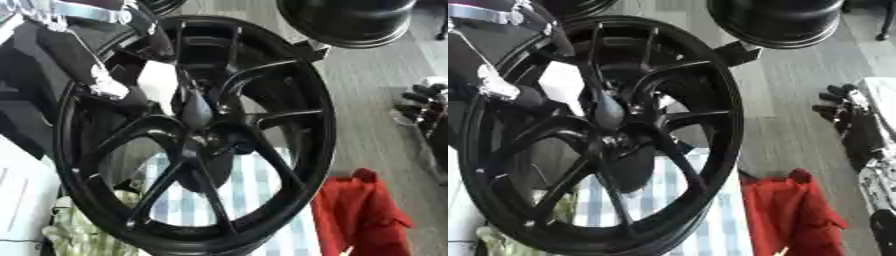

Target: Pull the pin out of the wheel hub.

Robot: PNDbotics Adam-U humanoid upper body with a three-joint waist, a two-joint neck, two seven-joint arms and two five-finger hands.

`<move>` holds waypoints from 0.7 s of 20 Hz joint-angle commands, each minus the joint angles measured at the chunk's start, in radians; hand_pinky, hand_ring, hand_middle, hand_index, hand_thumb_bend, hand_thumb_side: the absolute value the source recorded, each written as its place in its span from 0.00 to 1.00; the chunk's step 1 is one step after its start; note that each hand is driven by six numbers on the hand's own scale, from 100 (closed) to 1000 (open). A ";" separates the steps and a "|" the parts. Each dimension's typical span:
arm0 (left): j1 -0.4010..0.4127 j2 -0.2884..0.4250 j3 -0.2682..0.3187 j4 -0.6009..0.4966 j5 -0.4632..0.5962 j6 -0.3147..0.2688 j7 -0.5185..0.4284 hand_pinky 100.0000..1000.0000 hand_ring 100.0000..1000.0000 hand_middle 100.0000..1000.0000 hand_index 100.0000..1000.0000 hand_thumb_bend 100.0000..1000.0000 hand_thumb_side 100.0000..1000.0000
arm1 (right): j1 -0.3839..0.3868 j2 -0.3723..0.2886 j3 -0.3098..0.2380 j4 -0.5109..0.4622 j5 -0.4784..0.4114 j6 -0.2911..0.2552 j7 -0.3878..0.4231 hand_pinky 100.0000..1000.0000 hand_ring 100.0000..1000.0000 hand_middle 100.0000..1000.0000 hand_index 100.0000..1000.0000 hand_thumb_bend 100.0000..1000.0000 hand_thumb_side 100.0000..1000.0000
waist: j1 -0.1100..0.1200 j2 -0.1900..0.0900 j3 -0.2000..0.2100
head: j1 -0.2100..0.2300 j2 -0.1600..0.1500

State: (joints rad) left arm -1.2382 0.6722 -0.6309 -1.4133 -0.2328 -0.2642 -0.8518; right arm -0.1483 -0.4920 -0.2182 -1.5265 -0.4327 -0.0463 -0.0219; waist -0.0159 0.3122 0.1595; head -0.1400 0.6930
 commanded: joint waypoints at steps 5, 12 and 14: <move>-0.014 0.011 0.021 0.017 -0.012 -0.053 -0.055 0.84 0.81 0.71 0.85 0.34 0.53 | -0.004 -0.032 -0.001 -0.011 0.009 0.005 0.001 0.92 0.71 0.72 0.82 0.00 0.80 | -0.002 -0.018 -0.002 | 0.001 -0.003; -0.017 -0.004 0.019 0.044 -0.024 -0.047 -0.055 0.84 0.81 0.71 0.85 0.32 0.54 | -0.006 -0.031 0.002 -0.011 0.010 0.008 0.003 0.92 0.71 0.72 0.82 0.00 0.80 | -0.002 -0.017 -0.005 | 0.002 -0.008; -0.018 -0.009 0.017 0.052 -0.030 -0.049 -0.055 0.84 0.81 0.71 0.84 0.31 0.54 | -0.007 -0.031 0.002 -0.011 0.010 0.008 0.004 0.92 0.71 0.72 0.82 0.00 0.80 | -0.002 -0.017 -0.006 | 0.004 -0.011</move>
State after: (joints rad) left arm -1.2379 0.6533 -0.6301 -1.3601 -0.2560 -0.2611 -0.8550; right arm -0.1487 -0.4920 -0.2135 -1.5265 -0.4264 -0.0395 -0.0180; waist -0.0165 0.3124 0.1547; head -0.1380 0.6918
